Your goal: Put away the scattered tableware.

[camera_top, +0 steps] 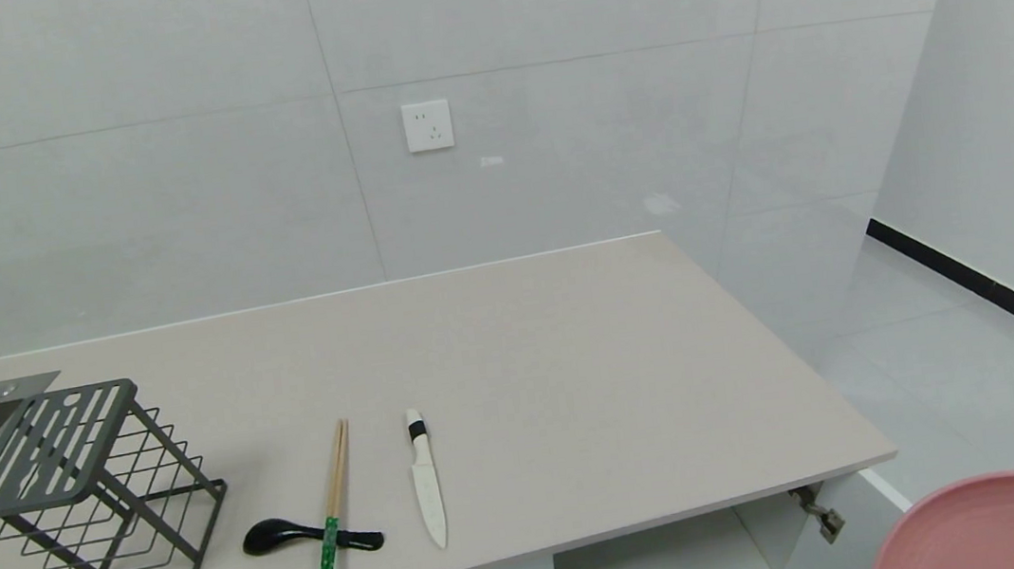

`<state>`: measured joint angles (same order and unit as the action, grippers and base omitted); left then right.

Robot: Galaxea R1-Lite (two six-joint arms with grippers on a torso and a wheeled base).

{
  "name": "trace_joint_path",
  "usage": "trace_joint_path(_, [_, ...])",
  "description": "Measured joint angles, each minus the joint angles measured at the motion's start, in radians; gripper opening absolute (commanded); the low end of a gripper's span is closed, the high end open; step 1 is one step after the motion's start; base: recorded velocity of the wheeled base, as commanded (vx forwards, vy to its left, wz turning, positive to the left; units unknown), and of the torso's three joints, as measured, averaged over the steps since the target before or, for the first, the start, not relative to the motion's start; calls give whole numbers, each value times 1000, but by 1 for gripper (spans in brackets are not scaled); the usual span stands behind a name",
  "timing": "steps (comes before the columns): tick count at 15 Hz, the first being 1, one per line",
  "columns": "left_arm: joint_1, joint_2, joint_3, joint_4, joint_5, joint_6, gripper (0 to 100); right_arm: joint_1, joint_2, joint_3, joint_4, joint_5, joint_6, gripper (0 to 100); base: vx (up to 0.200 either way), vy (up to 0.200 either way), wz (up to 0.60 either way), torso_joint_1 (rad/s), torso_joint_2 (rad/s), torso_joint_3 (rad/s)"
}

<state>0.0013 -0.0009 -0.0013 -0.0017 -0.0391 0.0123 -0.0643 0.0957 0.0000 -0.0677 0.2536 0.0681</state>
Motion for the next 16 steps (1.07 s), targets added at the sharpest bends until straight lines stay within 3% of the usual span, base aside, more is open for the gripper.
trace_joint_path(5, [0, -1, 1, 0, 6, 0, 0, 0, 0, 0, 0, 1, -2, 0, -200, 0, 0, 1, 2, -1])
trace_joint_path(8, [-1, -1, 1, 2, 7, -1, 0, 0, 0, 0, 0, 1, -1, 0, 0, 0, 0, 0, 0, 0])
trace_joint_path(16, [-1, -1, 1, 2, 8, -1, 0, 0, 0, 0, 1, 0, -2, 0, 0, 0, 0, -171, 345, 170])
